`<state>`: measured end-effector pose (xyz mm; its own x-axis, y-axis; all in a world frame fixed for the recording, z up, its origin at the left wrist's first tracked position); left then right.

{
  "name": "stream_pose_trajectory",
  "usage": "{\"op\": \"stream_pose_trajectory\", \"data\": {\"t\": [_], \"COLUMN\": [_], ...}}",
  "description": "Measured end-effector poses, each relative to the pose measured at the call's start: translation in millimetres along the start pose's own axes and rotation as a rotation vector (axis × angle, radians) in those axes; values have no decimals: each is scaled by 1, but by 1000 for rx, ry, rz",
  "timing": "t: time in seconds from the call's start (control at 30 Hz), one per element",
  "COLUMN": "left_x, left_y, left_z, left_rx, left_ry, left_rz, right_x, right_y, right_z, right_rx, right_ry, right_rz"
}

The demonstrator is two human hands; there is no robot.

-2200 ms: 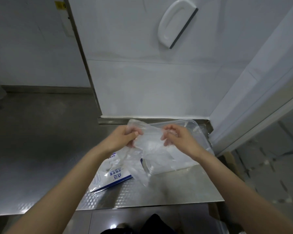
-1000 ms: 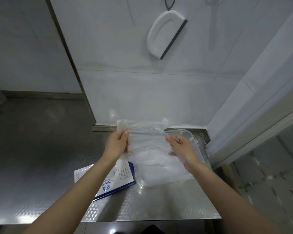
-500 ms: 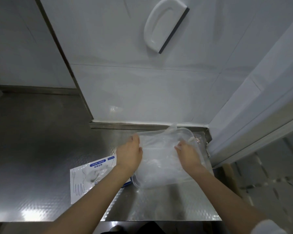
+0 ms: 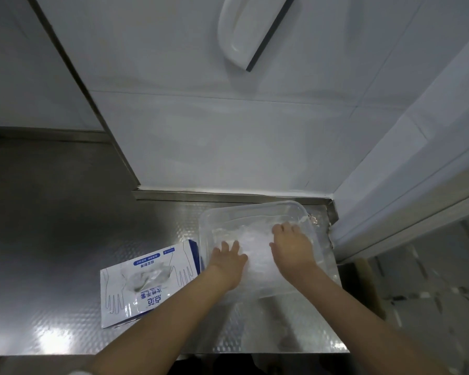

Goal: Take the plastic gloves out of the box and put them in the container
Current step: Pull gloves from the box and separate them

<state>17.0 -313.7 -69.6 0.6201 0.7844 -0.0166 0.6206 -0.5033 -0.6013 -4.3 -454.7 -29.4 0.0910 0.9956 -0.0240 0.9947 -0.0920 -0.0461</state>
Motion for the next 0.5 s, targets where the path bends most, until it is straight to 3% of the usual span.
{"op": "stream_pose_trajectory", "data": {"t": [0.07,0.1,0.17,0.3,0.5], "left_x": [-3,-3,-3,-3,-2], "left_y": [4,5,7,9,10], "left_z": [4,6,9,12,10], "left_rx": [24,32,39,58,116], "left_ry": [-17,-23,-41,-96,-114], "left_rz": [4,-2,-15,-17,20], "right_x": [12,19,31,18,-1], "right_y": [-8,-12,-13,6,15], "right_z": [-1,-1,3,39,51], "right_rx": [-249,-262,-80,414,524], "right_ry": [188,283,399,335,87], "right_rz": [-218,-329,-441,-235,-211]}}
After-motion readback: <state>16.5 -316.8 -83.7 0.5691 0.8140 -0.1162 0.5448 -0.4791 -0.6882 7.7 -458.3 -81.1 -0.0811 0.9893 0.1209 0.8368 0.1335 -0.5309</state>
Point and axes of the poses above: each hand's wrist, its own y-axis towards the middle knuckle, its own z-axis out of the palm, x = y × z, the point moved 2 cm from there along y, towards the middle knuckle, and after that the axes turned 1 degree about -x, right-handed, at the moved point
